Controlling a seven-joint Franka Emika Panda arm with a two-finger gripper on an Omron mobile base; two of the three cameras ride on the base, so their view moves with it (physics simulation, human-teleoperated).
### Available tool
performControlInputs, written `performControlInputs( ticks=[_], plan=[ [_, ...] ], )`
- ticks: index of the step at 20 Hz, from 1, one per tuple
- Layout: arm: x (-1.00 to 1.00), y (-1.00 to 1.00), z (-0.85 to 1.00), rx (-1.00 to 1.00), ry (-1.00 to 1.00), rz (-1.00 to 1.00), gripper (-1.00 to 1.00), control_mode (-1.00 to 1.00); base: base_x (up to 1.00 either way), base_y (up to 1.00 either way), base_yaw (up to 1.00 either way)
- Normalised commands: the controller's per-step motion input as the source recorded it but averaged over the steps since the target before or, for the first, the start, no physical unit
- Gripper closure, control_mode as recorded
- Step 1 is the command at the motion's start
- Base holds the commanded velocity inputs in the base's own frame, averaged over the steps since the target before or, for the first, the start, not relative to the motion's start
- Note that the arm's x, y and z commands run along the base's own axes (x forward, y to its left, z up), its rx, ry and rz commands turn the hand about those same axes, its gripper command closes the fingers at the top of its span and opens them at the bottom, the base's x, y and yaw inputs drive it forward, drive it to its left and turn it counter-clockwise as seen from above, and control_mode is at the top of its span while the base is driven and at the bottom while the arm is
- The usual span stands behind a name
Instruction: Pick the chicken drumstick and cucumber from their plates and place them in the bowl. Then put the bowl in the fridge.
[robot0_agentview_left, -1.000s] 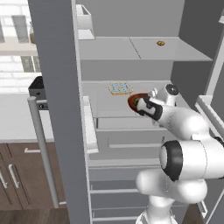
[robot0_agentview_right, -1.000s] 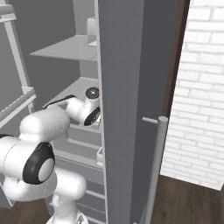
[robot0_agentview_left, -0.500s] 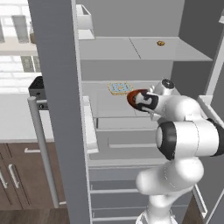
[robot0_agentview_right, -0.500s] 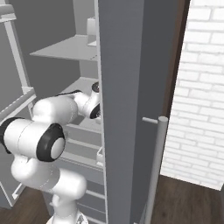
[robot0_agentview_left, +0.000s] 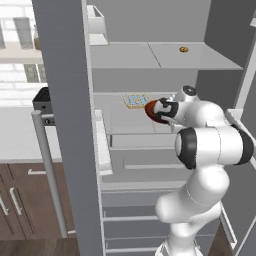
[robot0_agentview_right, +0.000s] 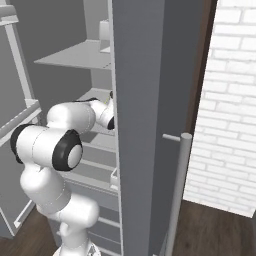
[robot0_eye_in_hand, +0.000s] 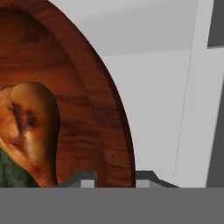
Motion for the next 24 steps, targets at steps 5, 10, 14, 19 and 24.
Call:
performControlInputs(
  ticks=[5, 10, 14, 19, 24],
  plan=[
    [0.08, 0.0, -0.01, 0.0, 0.0, 0.0, -1.0, -1.0, 0.0, 0.0, 0.0],
    [-0.06, 0.0, 0.09, 0.0, 0.0, 0.0, -1.0, -1.0, 0.0, 0.0, 0.0],
    [-0.49, 0.02, 0.15, 0.0, 0.0, 0.0, -1.0, -1.0, 0.0, 0.0, 0.0],
    [-0.86, 0.02, 0.49, 0.0, 0.0, 0.0, -1.0, -1.0, 0.0, 0.0, 0.0],
    [-1.0, 0.34, 0.58, -0.03, 0.0, 0.07, -1.0, -1.0, 0.0, 0.0, 0.0]
  ],
)
